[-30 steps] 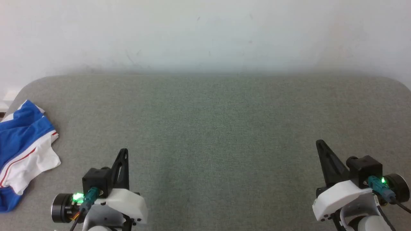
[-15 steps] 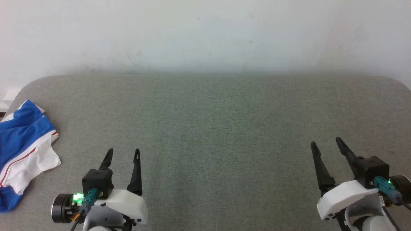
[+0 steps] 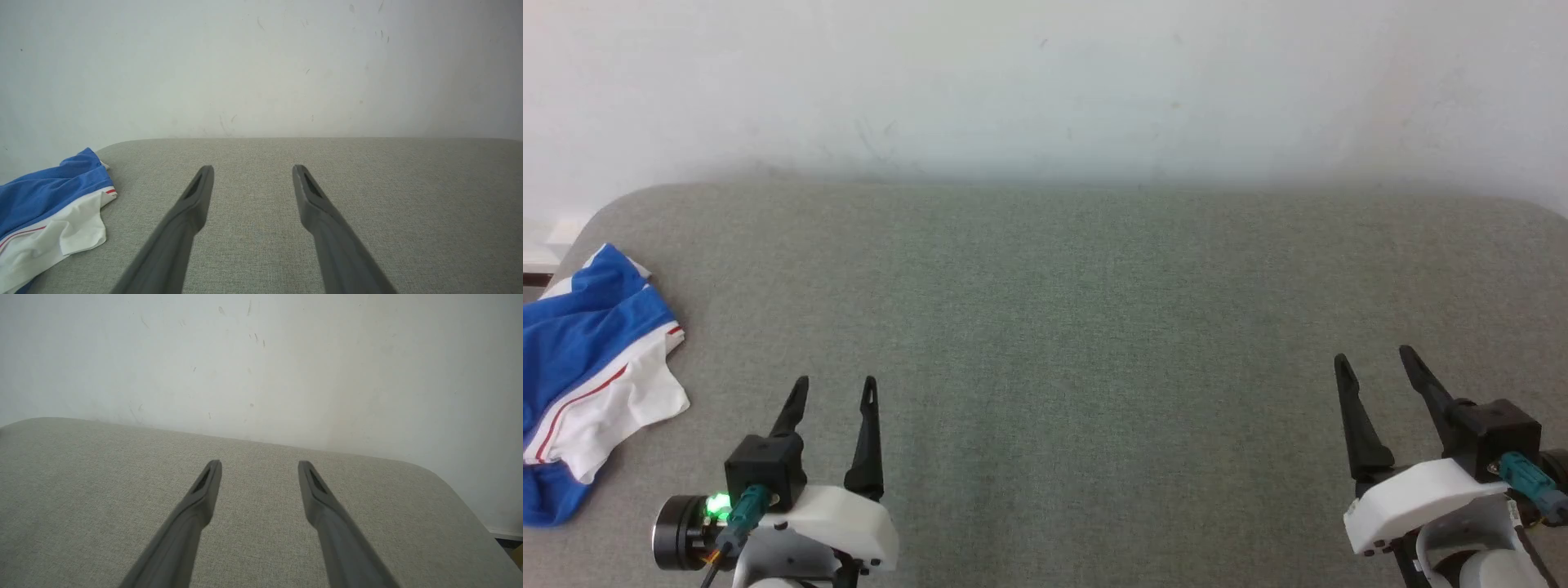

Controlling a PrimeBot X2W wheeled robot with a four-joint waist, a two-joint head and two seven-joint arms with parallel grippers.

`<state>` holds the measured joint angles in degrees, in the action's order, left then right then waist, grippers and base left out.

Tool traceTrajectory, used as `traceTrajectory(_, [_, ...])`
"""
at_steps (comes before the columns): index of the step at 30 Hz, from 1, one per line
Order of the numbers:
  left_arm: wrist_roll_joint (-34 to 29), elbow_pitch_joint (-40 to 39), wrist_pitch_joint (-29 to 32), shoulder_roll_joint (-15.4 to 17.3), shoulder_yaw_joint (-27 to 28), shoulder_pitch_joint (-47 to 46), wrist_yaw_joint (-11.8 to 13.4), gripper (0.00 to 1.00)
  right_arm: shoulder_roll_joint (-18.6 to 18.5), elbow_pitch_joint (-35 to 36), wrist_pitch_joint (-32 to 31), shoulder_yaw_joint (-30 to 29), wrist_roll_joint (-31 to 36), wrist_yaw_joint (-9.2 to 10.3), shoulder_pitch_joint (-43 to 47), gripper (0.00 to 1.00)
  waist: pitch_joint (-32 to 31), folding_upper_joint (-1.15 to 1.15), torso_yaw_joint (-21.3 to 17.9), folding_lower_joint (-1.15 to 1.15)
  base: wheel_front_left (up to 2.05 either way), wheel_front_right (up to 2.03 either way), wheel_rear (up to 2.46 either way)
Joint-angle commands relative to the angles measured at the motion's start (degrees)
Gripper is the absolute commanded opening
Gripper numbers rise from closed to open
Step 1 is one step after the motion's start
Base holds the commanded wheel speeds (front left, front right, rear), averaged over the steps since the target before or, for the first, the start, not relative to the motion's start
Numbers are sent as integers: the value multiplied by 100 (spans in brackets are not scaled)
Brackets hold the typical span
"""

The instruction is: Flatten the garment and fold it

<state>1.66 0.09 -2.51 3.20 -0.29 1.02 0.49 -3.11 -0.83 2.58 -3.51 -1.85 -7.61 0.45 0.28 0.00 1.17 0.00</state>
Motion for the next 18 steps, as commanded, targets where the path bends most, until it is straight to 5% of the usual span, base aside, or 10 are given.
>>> traceTrajectory(1, [37, -20, -57, -7, 7, 67, 1, 100, 6, -13, 52, -41, -48, 2, 39, 100, 5, 0, 29, 0, 0, 0, 0])
traceTrajectory(18, [176, -31, -260, -11, 24, 134, 69, 100, 9, -36, 255, -96, -57, 4, 54, 100, 8, 0, 412, 0, 0, 0, 0])
